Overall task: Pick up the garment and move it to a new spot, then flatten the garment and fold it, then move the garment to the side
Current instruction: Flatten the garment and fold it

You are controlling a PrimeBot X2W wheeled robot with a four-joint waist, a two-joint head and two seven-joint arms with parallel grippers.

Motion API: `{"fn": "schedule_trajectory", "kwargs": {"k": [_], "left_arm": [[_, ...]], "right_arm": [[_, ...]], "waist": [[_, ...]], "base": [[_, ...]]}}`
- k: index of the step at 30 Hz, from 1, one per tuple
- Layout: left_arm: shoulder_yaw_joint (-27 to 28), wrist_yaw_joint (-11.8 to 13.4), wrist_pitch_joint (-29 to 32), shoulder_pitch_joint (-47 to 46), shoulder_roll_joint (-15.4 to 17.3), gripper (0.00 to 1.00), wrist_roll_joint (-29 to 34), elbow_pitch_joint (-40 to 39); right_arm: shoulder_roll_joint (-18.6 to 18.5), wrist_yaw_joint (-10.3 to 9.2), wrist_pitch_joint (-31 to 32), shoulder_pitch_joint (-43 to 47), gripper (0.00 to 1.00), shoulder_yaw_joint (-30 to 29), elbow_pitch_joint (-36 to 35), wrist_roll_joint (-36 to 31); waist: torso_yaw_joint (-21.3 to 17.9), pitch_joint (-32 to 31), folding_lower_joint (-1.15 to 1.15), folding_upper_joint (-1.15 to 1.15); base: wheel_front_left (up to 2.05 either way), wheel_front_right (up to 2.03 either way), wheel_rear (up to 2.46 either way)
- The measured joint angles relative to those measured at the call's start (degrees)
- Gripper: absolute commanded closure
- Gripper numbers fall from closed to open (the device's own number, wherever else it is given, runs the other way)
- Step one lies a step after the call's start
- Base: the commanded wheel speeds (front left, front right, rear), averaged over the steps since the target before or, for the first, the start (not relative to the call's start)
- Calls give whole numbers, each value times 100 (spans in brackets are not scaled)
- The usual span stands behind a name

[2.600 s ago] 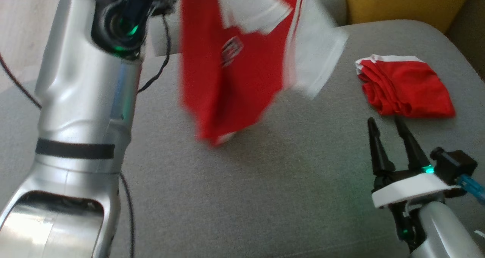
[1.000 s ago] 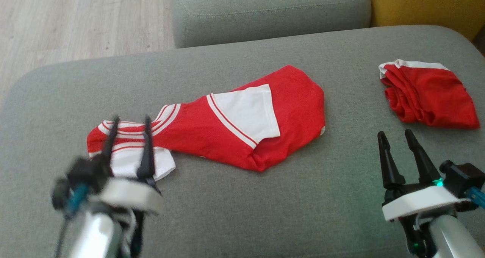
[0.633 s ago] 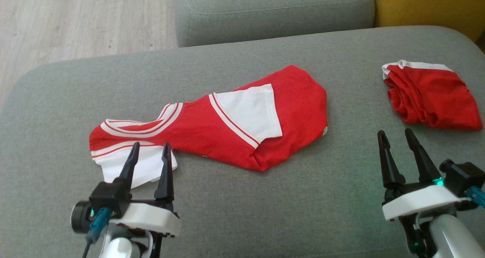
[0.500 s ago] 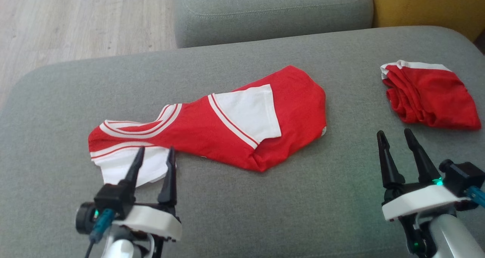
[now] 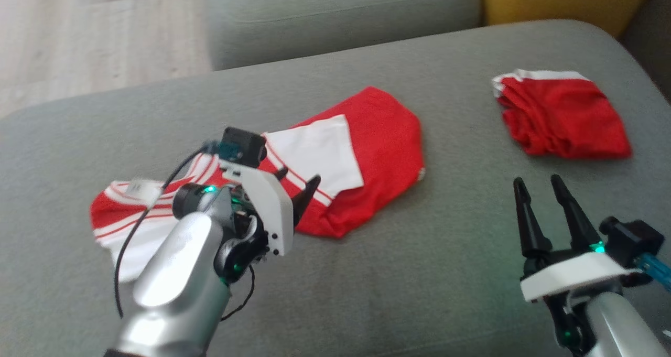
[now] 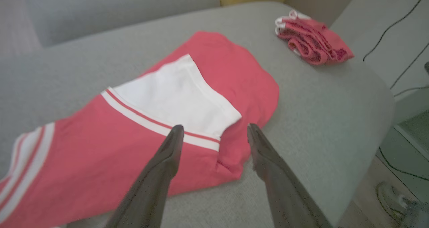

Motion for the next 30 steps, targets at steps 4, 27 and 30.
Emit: {"fn": "schedule_trajectory", "kwargs": {"k": [4, 27, 30], "left_arm": [[-305, -5, 548, -269, 3, 0, -204, 587], [-1131, -8, 99, -1455, -23, 100, -205, 2752], [-1116, -27, -66, -1563, -21, 100, -377, 2766]], "right_arm": [[85, 0, -7, -196, 0, 112, 53, 42], [126, 0, -59, -589, 0, 133, 264, 200], [126, 0, -60, -589, 0, 111, 249, 192]], "waist": [[-306, 66, 0, 0], [-943, 531, 0, 0], [-857, 503, 0, 0]], "base": [[0, 0, 0], [0, 0, 0], [0, 0, 0]]}}
